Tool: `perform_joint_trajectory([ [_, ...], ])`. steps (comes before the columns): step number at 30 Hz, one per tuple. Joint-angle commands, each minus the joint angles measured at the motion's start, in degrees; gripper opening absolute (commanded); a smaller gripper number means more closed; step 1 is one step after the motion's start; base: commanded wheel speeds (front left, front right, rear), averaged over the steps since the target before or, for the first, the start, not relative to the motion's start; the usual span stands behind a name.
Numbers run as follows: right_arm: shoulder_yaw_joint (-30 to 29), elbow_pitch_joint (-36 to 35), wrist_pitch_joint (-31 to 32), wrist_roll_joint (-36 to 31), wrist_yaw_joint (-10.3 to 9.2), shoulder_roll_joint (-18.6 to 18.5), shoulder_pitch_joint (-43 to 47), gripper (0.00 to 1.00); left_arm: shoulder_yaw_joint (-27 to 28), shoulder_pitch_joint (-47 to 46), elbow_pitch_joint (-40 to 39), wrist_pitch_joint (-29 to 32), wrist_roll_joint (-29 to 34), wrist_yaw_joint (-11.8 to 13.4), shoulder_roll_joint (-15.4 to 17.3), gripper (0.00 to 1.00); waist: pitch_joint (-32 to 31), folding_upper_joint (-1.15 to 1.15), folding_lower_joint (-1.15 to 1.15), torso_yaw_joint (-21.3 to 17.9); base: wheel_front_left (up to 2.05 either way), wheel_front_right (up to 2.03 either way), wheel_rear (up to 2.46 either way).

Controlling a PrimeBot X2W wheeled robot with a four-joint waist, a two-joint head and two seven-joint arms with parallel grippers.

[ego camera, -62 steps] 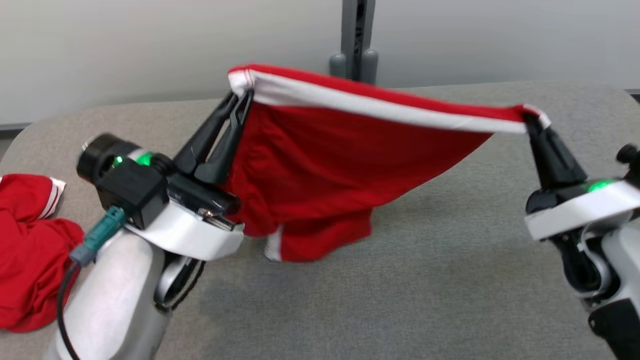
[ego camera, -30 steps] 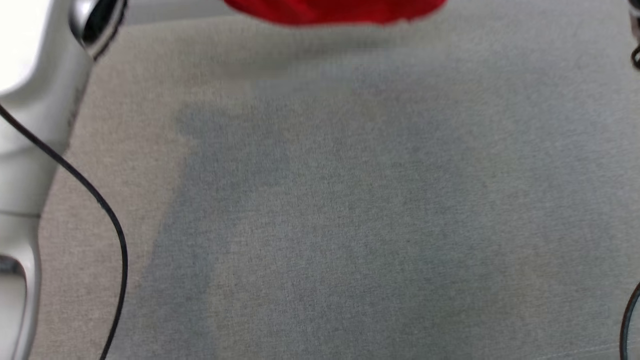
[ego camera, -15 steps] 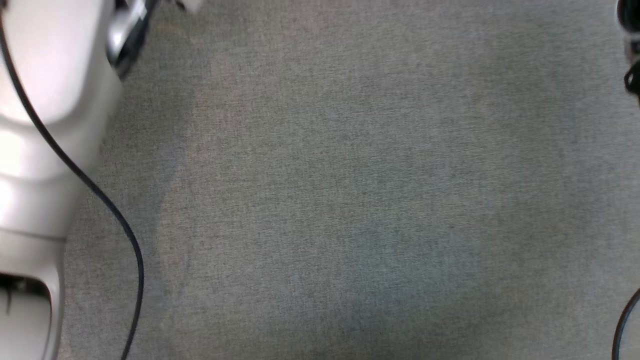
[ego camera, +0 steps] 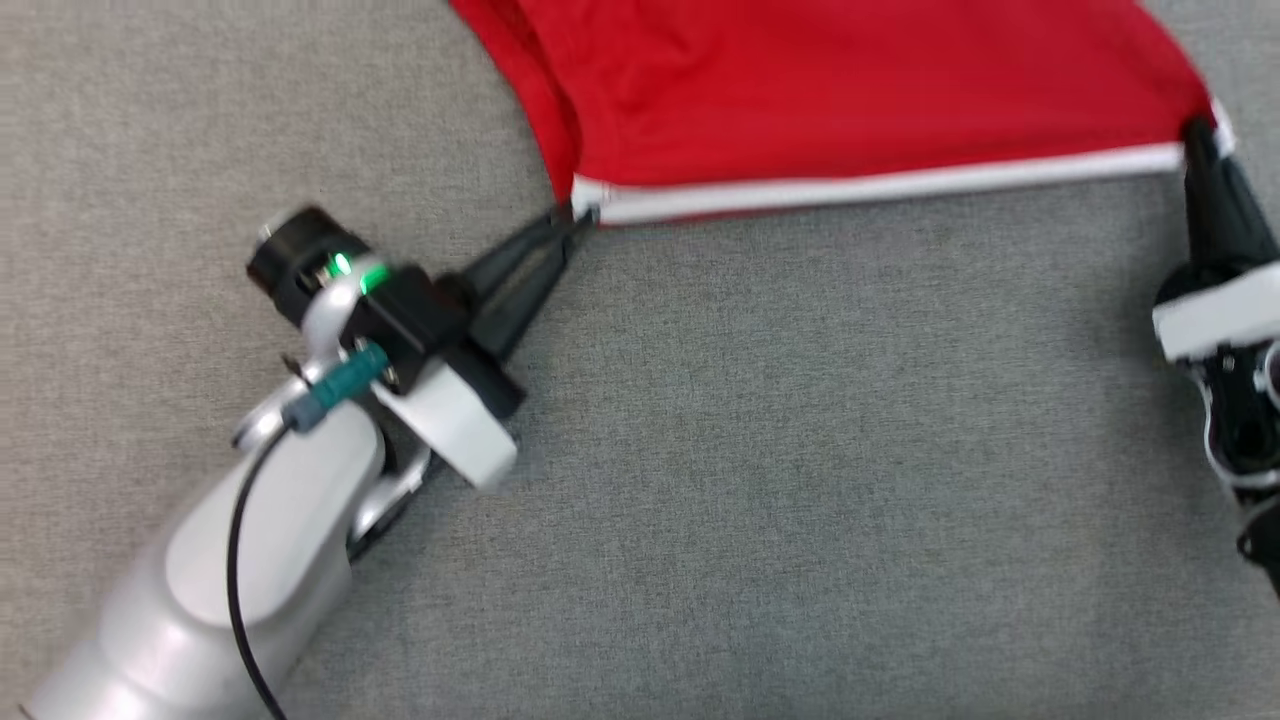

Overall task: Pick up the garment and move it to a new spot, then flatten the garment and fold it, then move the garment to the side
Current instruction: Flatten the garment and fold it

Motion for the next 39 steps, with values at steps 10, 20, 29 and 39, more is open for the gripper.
perform_joint_trajectory([
  [10,-1.37,-8.82,-0.35,8.30,-0.03,-3.75,18.71,0.00,0.93,16.57,-5.79,-0.22,4.57,0.34,0.28,0.00,-9.10,0.00,0.00,-0.21,0.00,0.00,0.00],
  [20,-7.10,-18.05,-0.29,10.24,-0.03,-4.45,34.79,0.00,0.49,28.39,-11.04,-0.22,5.25,0.48,1.58,0.00,-14.69,0.00,0.00,-0.18,0.00,0.00,0.00],
  [29,-11.12,-20.05,4.80,9.63,-0.01,-0.36,30.90,0.00,1.80,27.10,-12.51,-0.23,-1.19,0.03,-1.39,0.00,-14.74,0.00,0.00,0.51,0.00,0.00,0.00],
  [39,-11.99,-9.95,9.21,7.81,-0.01,5.72,13.90,0.00,5.41,16.88,-7.76,-0.23,-4.76,-0.08,-5.88,0.00,-11.68,0.00,0.00,4.30,0.00,0.00,0.00],
])
